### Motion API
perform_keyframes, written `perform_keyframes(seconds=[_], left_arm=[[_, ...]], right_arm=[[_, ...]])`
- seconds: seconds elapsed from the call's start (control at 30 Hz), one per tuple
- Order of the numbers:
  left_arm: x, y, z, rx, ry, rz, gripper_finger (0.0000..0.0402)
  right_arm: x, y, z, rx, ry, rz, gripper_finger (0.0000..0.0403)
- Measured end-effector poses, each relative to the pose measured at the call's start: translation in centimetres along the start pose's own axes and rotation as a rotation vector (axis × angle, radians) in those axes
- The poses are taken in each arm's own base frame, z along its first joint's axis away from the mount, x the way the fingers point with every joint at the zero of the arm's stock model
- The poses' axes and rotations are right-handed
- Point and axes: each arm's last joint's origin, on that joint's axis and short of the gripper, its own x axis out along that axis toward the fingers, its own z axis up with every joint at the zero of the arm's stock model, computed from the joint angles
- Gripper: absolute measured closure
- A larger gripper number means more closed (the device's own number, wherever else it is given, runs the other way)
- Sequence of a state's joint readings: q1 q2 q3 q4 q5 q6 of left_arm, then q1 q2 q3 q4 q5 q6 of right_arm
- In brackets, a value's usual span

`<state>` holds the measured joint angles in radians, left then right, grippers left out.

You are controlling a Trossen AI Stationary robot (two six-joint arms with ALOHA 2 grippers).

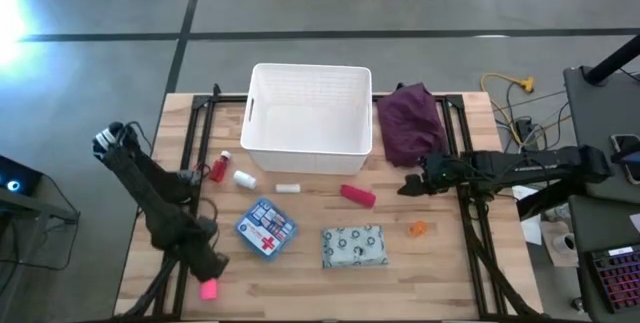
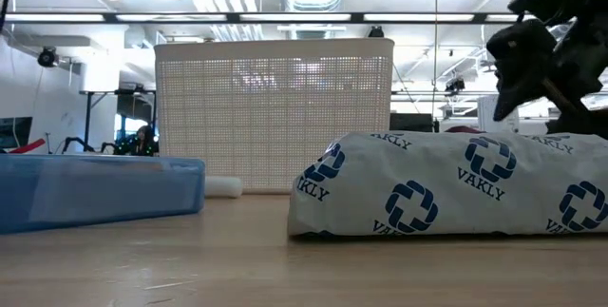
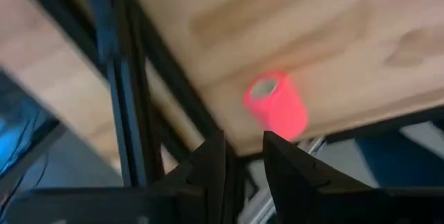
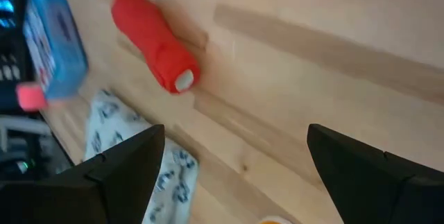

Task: Pick & place medical supplies in basket/bin
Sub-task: Put the pink bandage into the white bin

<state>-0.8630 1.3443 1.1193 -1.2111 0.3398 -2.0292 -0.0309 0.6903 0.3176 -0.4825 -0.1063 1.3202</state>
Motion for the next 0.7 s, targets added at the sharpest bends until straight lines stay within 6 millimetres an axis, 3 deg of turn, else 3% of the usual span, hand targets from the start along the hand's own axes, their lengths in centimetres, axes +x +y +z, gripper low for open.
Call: perform_keyframes(seconds=[0.13, 0.3, 0.5, 0.7], left_arm=[[0.2, -1.9, -0.7, -0.022, -0.011, -0.064, 0.032], [1.9, -4.5, -1.1, -0.12, -0.047, -0.063, 0.0303], [3.6, -8.6, -2.4, -0.176, -0.057, -0.061, 0.0214], [4.0, -9.2, -2.6, -0.389, -0.072, 0.233, 0.0129]], right_arm=[[0.7, -0.1, -0.1, -0.058, 0.068, -0.026, 0.006], [1.3, -0.1, -0.2, -0.125, 0.129, -0.032, 0.006], [1.4, 0.2, -0.2, -0.191, 0.133, -0.006, 0.006], [1.4, 0.4, -0.1, -0.235, 0.127, 0.011, 0.006]])
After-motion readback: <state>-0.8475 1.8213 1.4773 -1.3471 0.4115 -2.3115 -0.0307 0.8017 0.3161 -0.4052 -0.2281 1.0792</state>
